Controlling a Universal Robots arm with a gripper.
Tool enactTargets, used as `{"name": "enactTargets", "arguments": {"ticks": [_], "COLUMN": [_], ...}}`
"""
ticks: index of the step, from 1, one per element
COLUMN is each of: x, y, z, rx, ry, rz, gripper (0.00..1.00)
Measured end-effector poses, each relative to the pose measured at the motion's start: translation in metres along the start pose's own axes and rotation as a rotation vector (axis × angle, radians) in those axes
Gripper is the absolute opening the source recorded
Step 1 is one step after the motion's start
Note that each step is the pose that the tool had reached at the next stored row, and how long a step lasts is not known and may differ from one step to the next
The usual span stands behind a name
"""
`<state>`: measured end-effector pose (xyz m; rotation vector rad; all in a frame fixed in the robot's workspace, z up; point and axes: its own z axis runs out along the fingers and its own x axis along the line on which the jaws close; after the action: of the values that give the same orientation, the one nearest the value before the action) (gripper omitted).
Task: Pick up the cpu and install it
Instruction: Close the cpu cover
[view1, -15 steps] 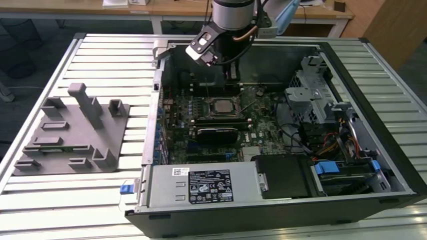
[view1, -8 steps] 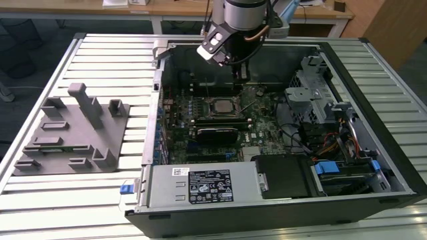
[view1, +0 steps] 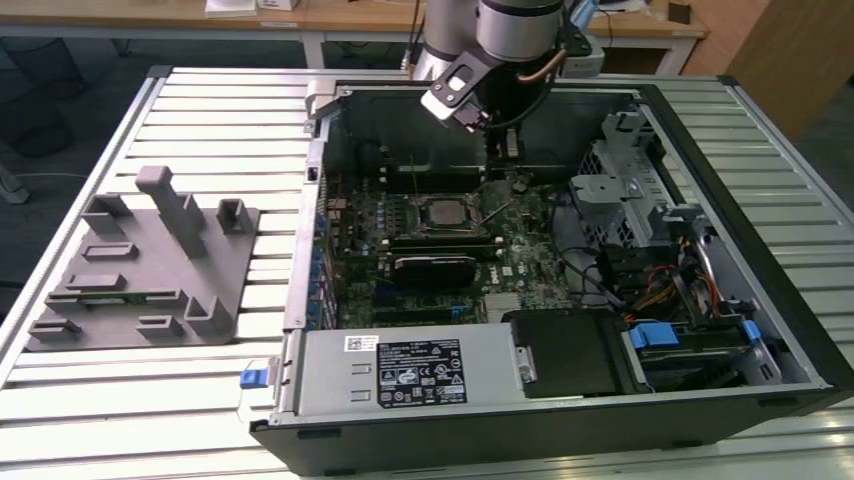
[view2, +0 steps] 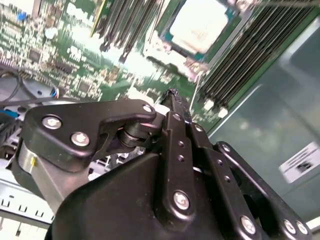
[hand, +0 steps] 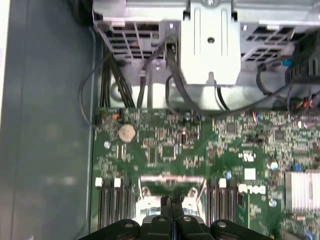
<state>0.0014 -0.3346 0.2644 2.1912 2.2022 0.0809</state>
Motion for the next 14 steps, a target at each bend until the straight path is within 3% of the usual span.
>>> {"name": "enactTargets", "arguments": {"ticks": [11, 14], "x": [0.0000, 0.0000], "y": [0.0305, 0.0343], "z": [0.0020, 0.0022], "rx": [0.0053, 0.0064], "ry": [0.0001, -0.0001], "rz": [0.000, 0.000], "gripper": [0.11, 0.11]}}
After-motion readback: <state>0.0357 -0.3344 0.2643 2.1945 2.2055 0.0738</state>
